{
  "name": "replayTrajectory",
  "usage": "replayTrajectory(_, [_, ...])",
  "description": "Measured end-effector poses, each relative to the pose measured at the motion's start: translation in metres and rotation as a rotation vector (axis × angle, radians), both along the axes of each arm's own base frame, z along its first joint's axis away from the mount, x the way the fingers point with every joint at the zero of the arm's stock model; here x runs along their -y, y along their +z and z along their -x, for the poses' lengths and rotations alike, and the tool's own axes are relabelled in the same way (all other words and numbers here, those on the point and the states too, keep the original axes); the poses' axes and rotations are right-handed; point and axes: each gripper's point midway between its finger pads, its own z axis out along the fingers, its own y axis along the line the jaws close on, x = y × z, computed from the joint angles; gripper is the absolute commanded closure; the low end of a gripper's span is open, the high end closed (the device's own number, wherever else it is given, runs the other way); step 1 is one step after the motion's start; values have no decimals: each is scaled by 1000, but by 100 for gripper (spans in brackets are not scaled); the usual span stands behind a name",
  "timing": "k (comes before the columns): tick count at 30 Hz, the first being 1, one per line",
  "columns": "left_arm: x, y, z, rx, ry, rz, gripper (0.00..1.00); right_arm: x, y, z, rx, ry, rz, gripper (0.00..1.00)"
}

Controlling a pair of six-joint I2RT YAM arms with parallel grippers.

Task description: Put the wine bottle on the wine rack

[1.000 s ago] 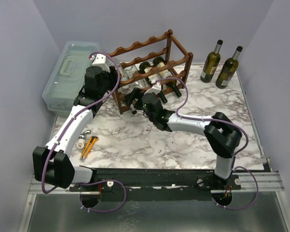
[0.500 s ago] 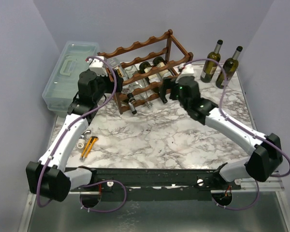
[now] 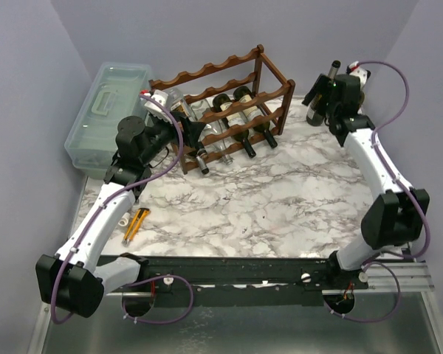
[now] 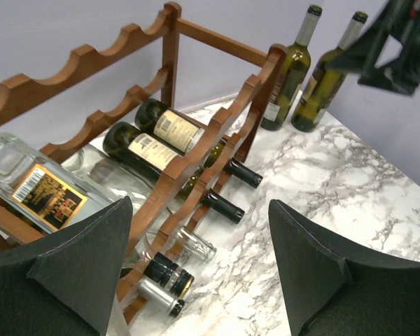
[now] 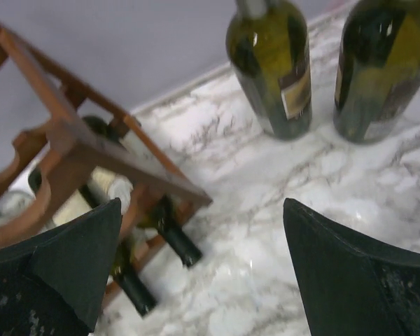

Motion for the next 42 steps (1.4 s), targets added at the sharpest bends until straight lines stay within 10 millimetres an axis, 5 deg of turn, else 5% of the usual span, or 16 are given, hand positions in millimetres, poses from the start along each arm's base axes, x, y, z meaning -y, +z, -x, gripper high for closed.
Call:
replayTrajectory(8, [11, -10, 3, -23, -48, -9, 22, 26, 48, -97, 69, -80, 51, 1])
replayTrajectory(17, [14, -14, 1, -32, -61, -10, 24, 46, 75, -134, 125, -150, 156, 6])
replayTrajectory(22, [15, -17, 0, -39, -68, -12, 25, 58, 62, -145, 102, -177, 221, 7])
replayTrajectory(26, [16, -20, -1, -47, -70, -14, 26, 65, 39, -157, 68, -182, 256, 21])
replayTrajectory(34, [17, -22, -2, -50, -70, -16, 27, 79, -6, -173, 7, -199, 267, 30])
replayTrajectory(38, [17, -22, -2, -52, -70, -16, 28, 83, -6, -177, 22, -209, 268, 48])
replayTrajectory(42, [17, -23, -3, -53, -70, -17, 29, 84, 0, -180, 49, -213, 270, 78])
